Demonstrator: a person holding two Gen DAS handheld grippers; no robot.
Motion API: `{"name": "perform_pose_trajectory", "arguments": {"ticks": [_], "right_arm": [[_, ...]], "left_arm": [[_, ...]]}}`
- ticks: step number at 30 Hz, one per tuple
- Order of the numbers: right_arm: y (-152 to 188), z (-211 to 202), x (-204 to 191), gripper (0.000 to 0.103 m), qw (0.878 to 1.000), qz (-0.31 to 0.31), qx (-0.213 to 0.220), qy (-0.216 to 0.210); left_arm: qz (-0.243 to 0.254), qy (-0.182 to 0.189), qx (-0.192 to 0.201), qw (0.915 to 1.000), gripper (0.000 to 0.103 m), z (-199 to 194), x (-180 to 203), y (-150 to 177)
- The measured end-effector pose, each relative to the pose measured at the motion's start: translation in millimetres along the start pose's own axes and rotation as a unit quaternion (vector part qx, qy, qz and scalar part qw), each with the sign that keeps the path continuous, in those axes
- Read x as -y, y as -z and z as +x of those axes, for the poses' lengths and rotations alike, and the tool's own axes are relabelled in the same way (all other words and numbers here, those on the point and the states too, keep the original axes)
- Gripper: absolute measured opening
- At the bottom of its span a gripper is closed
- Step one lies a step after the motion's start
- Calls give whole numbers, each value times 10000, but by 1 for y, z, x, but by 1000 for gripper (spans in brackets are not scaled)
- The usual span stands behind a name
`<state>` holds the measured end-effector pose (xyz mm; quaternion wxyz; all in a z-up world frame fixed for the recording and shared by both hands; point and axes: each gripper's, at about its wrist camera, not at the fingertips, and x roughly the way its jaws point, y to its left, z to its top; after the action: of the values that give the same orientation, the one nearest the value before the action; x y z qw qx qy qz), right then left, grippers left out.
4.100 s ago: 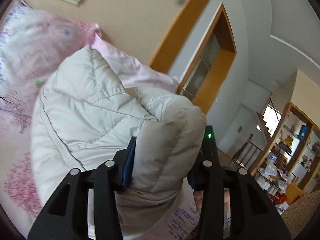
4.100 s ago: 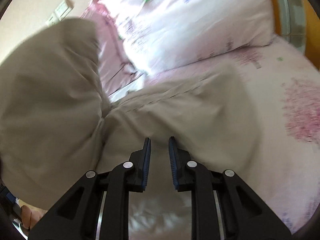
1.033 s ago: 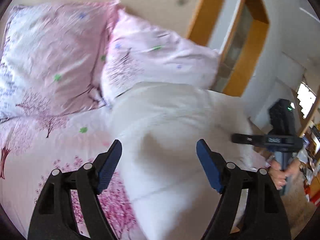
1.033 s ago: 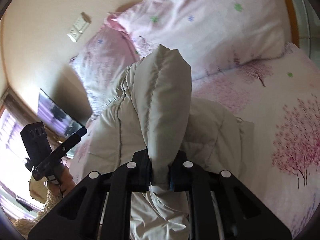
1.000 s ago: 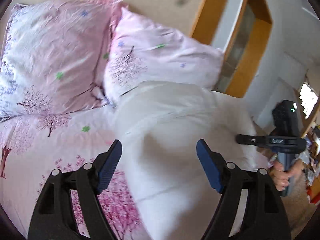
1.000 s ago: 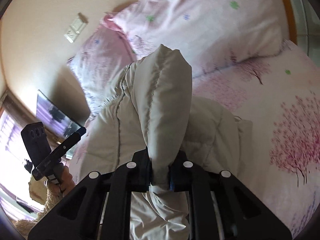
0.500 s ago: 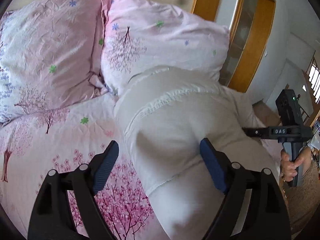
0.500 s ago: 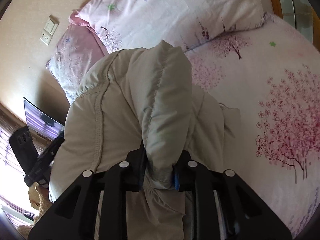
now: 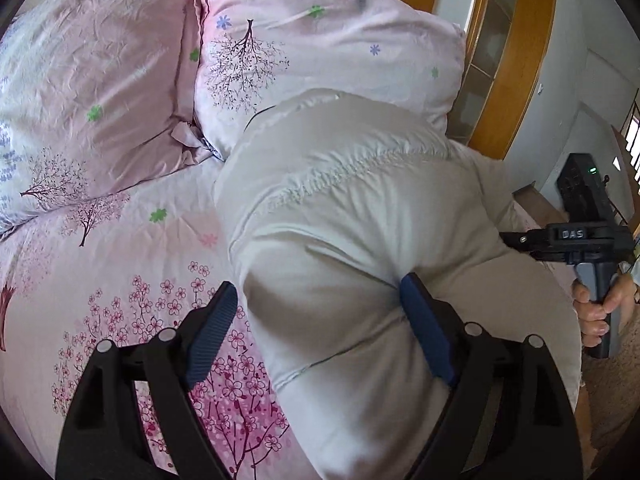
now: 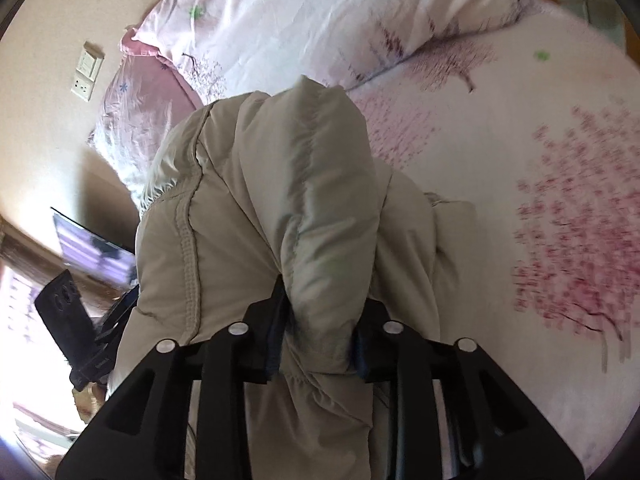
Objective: Fold large clothes
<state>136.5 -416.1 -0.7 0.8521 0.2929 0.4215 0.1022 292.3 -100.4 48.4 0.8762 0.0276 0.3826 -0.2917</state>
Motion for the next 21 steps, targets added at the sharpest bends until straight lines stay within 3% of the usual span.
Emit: {"name": "perform_pose_trajectory", "arguments": {"ticks": [2, 4, 7, 10, 14, 17, 21], "right_arm": [[6, -15, -8, 36, 9993, -109, 227, 288], [16, -41, -19, 37, 9940, -280, 781, 708], [37, -69, -38, 35, 9847, -654, 1354, 878], [58, -65, -59, 23, 9836, -1074, 1219, 784], [77, -47, -77, 23, 9801, -1430, 1043, 894], [79, -28, -65, 23, 9807, -1371, 781, 1151], [84, -10, -51, 23, 9815, -1361, 645, 1180]], "left_arm": [[70, -50, -3, 10000, 84, 0, 2, 0], [82, -54, -25, 9999, 84, 1, 1, 1], [45, -20, -45, 10000, 84, 2, 0, 1], [57, -58, -44, 10000, 84, 3, 1, 1], [85, -159, -4, 9998, 84, 3, 4, 1], [70, -155, 72, 9998, 84, 0, 4, 2], [-2, -21, 303, 9995, 83, -20, 2, -3]]}}
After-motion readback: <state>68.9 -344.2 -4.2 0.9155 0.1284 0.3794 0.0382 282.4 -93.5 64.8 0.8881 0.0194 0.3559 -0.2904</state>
